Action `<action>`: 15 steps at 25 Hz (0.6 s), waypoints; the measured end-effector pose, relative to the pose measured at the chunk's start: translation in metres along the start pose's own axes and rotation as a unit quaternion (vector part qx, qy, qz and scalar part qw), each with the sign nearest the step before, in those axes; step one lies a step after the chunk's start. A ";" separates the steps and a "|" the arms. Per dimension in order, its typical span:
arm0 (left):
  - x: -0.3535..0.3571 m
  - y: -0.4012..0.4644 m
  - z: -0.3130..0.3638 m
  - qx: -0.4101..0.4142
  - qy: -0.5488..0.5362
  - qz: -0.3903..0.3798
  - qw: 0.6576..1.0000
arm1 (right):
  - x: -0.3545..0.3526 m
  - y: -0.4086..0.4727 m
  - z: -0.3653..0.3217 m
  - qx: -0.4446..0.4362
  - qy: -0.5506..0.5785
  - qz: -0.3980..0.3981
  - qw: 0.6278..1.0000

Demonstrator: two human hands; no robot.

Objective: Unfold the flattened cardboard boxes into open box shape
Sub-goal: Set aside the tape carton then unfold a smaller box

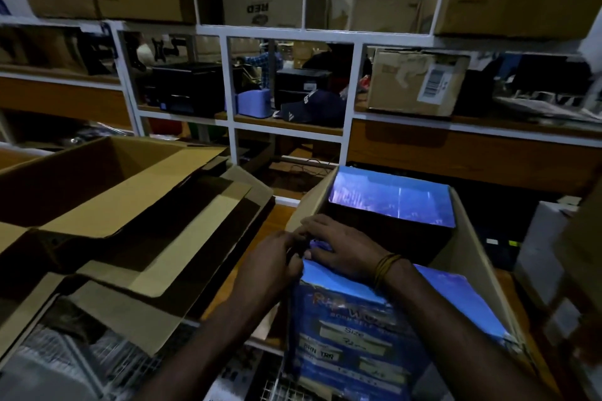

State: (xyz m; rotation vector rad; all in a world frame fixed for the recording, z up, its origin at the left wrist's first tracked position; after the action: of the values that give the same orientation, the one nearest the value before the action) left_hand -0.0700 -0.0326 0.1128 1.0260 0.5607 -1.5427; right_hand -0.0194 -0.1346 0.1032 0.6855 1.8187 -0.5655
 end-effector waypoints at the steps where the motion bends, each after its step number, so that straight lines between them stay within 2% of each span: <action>1: 0.002 0.011 0.004 0.008 0.024 -0.021 0.999 | -0.002 -0.003 0.011 0.018 -0.002 -0.017 1.000; 5: 0.029 0.058 0.006 0.028 0.145 -0.096 0.984 | -0.010 -0.023 0.074 0.114 -0.033 -0.080 0.990; 8: 0.066 0.096 0.019 0.080 0.222 -0.161 0.958 | -0.012 -0.045 0.122 0.159 -0.044 -0.113 0.980; 11: 0.102 0.121 0.039 0.129 0.238 -0.238 0.933 | -0.013 -0.059 0.159 0.197 -0.043 -0.132 0.970; 15: 0.126 0.145 0.056 0.156 0.261 -0.284 0.909 | -0.019 -0.067 0.186 0.216 -0.038 -0.130 0.967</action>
State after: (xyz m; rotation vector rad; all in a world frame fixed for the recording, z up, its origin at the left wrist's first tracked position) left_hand 0.0544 -0.1805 0.0611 1.6474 1.0808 -1.9059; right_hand 0.0650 -0.3100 0.0641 0.7033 1.7381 -1.1702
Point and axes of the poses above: each hand's wrist, its own y-axis towards the middle knuckle, its own x-axis out of the palm, z = x × y, the point moved 10 cm from there along y, towards the middle knuckle, and after that the axes turned 15 degrees about -z, right-handed, at the moved point
